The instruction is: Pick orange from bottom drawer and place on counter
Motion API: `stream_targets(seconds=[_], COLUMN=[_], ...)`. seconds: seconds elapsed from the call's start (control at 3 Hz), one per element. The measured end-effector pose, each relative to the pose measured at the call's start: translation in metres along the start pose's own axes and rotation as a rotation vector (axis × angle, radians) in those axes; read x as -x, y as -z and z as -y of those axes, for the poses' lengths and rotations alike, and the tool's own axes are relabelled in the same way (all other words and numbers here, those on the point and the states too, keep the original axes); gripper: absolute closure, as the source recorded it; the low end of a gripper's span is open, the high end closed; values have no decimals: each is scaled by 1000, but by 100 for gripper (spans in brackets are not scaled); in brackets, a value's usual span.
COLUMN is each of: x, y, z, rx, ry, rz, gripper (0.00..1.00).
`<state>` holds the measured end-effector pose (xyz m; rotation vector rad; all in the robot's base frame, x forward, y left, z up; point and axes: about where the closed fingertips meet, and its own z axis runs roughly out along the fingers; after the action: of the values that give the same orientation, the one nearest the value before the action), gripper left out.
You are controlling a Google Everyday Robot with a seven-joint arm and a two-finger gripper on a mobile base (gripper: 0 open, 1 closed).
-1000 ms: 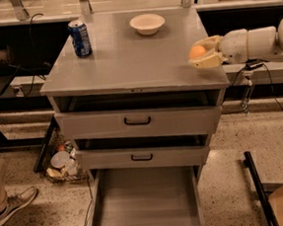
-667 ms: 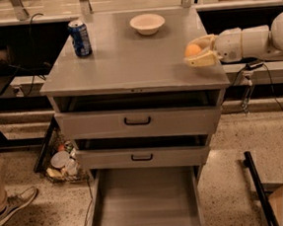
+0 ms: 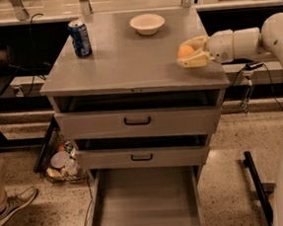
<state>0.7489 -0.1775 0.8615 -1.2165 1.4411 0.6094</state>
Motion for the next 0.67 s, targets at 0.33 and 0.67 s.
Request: stream_targets(seconds=[0.33, 0.67], x=[-1, -3], y=[-8, -16], z=[-3, -7], rx=[21, 52], ry=[-5, -14], rz=[16, 15], gripper=[82, 50])
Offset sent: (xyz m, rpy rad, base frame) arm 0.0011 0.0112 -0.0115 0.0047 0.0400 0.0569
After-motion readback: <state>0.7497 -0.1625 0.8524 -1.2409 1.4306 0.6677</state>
